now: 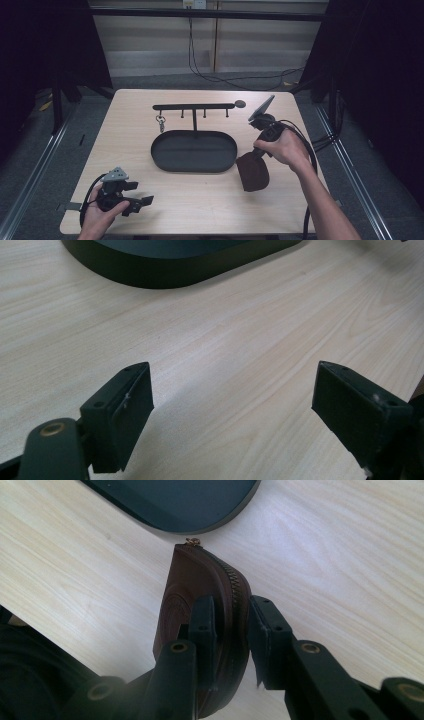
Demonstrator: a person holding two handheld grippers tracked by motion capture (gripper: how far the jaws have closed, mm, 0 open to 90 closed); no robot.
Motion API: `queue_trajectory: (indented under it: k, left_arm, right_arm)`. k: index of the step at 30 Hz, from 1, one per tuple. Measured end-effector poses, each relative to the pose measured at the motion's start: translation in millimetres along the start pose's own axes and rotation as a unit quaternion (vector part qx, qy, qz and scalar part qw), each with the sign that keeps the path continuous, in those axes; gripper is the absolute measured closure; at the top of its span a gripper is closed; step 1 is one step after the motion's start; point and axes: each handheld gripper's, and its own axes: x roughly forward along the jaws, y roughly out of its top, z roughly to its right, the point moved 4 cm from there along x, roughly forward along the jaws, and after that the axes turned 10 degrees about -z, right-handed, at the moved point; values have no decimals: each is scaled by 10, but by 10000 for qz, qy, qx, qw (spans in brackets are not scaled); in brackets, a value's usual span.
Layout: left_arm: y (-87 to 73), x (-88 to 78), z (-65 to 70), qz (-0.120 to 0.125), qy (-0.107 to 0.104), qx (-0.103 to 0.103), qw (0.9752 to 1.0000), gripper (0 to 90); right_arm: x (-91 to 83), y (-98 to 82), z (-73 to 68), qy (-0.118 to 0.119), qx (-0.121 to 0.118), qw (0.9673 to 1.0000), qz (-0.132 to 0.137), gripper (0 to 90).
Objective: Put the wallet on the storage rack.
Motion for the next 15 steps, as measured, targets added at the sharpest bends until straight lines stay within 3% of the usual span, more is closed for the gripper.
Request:
queue_trajectory:
  k: [15]
  left_arm:
    - [-6,-6,15,-26,-32,73,10000,165]
  right_arm:
    - [-146,167,-56,-66,-37,9999,133,734]
